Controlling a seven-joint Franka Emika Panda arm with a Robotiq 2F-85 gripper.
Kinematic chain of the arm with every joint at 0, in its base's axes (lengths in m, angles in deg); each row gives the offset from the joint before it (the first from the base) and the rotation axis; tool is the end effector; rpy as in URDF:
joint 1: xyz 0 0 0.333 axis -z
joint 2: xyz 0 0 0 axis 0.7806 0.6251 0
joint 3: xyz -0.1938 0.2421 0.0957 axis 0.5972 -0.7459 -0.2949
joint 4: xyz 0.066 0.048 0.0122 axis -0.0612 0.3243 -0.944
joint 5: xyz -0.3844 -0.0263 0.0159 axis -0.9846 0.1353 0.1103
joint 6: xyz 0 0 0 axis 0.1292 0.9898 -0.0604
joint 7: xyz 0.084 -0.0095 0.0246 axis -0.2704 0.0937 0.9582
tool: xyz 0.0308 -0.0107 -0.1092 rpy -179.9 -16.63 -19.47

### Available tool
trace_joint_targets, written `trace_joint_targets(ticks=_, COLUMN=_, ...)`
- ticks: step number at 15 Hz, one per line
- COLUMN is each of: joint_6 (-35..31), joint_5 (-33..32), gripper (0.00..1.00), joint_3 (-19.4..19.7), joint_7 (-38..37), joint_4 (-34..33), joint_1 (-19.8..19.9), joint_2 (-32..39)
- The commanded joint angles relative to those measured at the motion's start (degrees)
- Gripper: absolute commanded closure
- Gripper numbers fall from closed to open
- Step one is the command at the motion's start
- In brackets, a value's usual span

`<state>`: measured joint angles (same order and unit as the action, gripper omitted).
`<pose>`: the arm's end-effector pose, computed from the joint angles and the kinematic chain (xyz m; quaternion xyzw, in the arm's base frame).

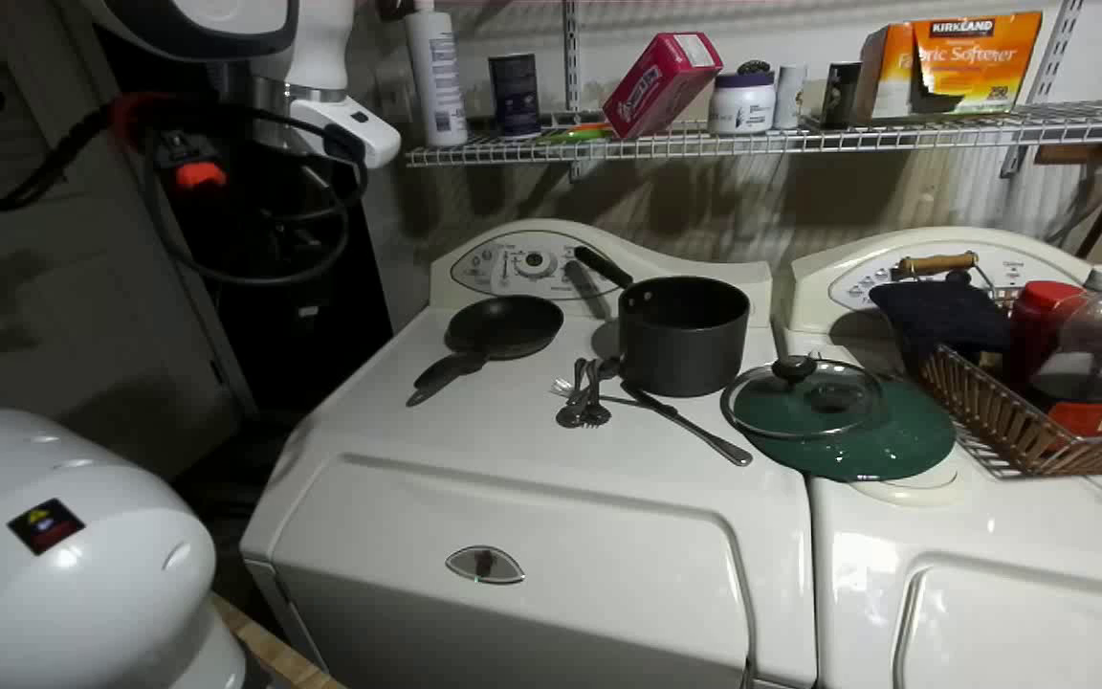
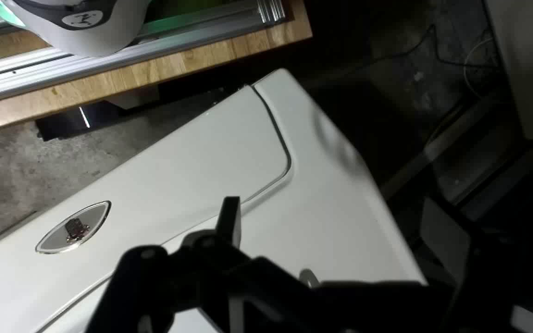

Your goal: Put the lid in the brown basket

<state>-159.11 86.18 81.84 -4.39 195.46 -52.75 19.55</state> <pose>0.2483 0.0367 0.5024 -0.9740 0.1497 0.0812 0.1494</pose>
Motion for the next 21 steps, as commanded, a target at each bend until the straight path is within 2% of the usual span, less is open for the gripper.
trace_joint_targets(ticks=1, joint_6=0.6, joint_5=1.1, gripper=0.00, joint_3=-1.5, joint_7=1.3, joint_4=-0.2, joint_1=2.2, joint_2=0.1)
trace_joint_targets(ticks=12, joint_6=0.6, joint_5=1.1, gripper=0.00, joint_3=-1.5, joint_7=1.3, joint_4=-0.2, joint_1=2.2, joint_2=0.1)
trace_joint_targets(ticks=15, joint_6=0.0, joint_5=-3.2, gripper=0.00, joint_3=-0.9, joint_7=3.0, joint_4=-1.0, joint_1=4.7, joint_2=0.7)
trace_joint_targets(ticks=18, joint_6=0.6, joint_5=-9.0, gripper=0.00, joint_3=2.2, joint_7=6.2, joint_4=-2.7, joint_1=8.4, joint_2=1.3)
trace_joint_targets(ticks=21, joint_6=-0.1, joint_5=-18.3, gripper=0.00, joint_3=6.6, joint_7=14.0, joint_4=-6.4, joint_1=11.2, joint_2=4.4)
